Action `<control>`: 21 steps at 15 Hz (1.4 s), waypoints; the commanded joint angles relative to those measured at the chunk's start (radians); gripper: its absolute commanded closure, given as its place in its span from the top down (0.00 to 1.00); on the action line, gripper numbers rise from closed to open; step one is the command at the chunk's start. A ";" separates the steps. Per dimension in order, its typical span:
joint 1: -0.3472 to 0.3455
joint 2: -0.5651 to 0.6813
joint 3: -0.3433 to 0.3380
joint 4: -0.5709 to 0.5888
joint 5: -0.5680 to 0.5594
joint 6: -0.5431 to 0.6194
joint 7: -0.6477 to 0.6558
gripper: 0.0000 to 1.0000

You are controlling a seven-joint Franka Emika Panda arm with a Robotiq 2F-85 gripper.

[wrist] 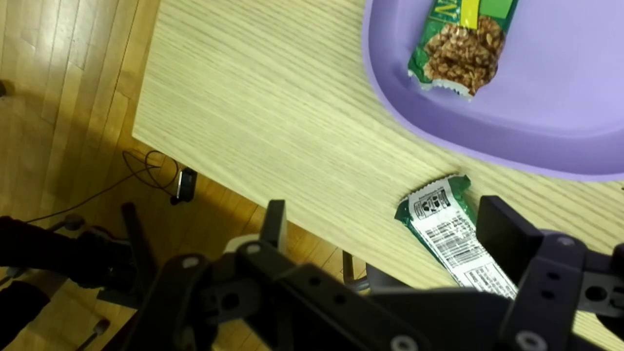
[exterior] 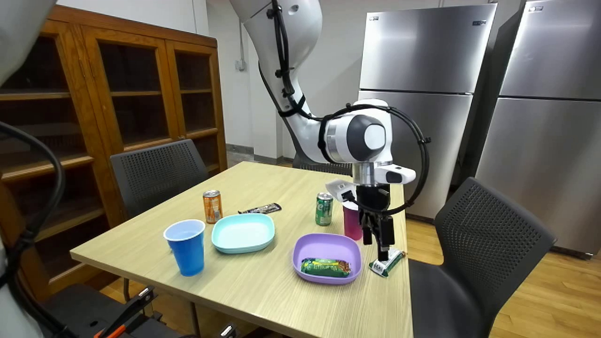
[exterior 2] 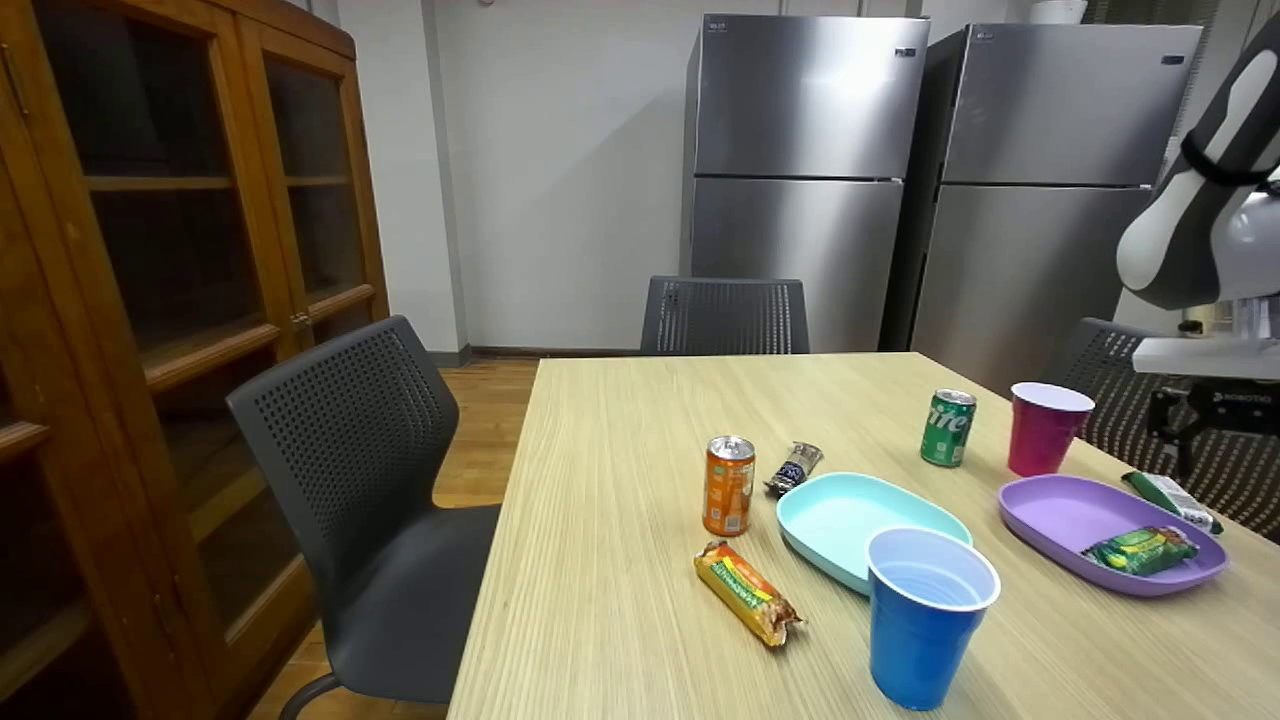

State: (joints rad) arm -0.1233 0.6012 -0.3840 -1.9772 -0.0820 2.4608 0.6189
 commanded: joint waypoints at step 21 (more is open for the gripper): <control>-0.118 0.239 0.081 0.285 0.040 0.062 -0.320 1.00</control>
State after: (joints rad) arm -0.2016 0.8056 -0.3382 -1.7453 -0.0660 2.5234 0.3794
